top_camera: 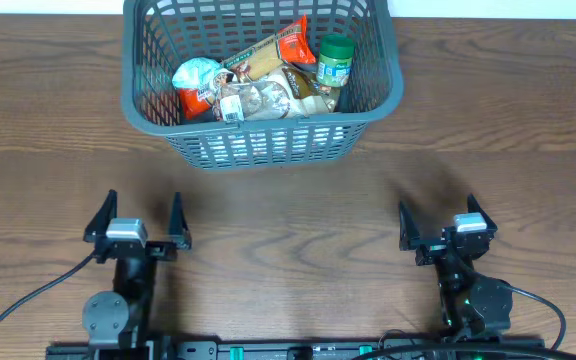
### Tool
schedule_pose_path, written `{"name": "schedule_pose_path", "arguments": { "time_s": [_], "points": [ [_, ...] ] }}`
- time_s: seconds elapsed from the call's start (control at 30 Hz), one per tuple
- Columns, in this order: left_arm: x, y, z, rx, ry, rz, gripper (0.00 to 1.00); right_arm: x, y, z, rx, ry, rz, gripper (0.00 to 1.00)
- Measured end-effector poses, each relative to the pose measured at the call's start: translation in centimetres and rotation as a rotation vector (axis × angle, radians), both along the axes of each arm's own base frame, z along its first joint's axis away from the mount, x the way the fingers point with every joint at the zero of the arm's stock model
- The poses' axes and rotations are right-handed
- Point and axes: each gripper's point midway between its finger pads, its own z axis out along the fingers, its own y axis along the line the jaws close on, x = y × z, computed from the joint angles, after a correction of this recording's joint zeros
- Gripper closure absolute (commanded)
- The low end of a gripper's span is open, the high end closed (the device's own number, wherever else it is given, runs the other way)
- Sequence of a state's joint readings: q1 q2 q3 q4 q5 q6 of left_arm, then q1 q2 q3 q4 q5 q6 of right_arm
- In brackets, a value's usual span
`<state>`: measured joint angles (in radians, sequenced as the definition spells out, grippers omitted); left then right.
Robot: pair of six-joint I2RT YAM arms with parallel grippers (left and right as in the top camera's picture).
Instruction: Pack container
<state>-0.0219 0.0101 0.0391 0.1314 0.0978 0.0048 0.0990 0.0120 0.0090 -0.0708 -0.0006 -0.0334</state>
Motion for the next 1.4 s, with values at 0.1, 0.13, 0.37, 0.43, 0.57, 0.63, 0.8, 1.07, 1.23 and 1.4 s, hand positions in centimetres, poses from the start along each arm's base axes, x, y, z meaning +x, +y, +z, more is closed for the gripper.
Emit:
{"name": "schedule_pose_path", "arguments": {
  "time_s": [0.1,0.13,0.37,0.43,0.57,0.63,0.8,1.07,1.23,1.4],
  "points": [
    [0.3,0.1,-2.9,-0.020,0.085,0.006,0.02,0.0,0.0,0.0,0.000,0.000,0.000,0.01],
    [0.3,0.1,-3.3,-0.025,0.104,0.008,0.02,0.0,0.0,0.0,0.000,0.000,0.000,0.01],
    [0.1,0.4,-4.9,-0.052,0.181,0.025,0.02,0.0,0.0,0.0,0.000,0.000,0.000,0.01],
    [0.1,0.4,-4.9,-0.055,0.181,0.025,0.02,0.0,0.0,0.0,0.000,0.000,0.000,0.01],
    [0.1,0.4,-4.9,-0.056,0.181,0.026,0.02,0.0,0.0,0.0,0.000,0.000,0.000,0.01],
    [0.1,0.4,-4.9,-0.056,0.181,0.026,0.02,0.0,0.0,0.0,0.000,0.000,0.000,0.01],
    [0.1,0.4,-4.9,-0.056,0.181,0.026,0.01,0.0,0.0,0.0,0.000,0.000,0.000,0.01],
    [0.1,0.4,-5.0,-0.056,0.182,0.026,0.02,0.0,0.0,0.0,0.000,0.000,0.000,0.01],
    [0.1,0.4,-5.0,-0.056,0.182,0.026,0.02,0.0,0.0,0.0,0.000,0.000,0.000,0.01],
    [0.1,0.4,-5.0,-0.056,0.182,0.026,0.02,0.0,0.0,0.0,0.000,0.000,0.000,0.01]
  ]
}}
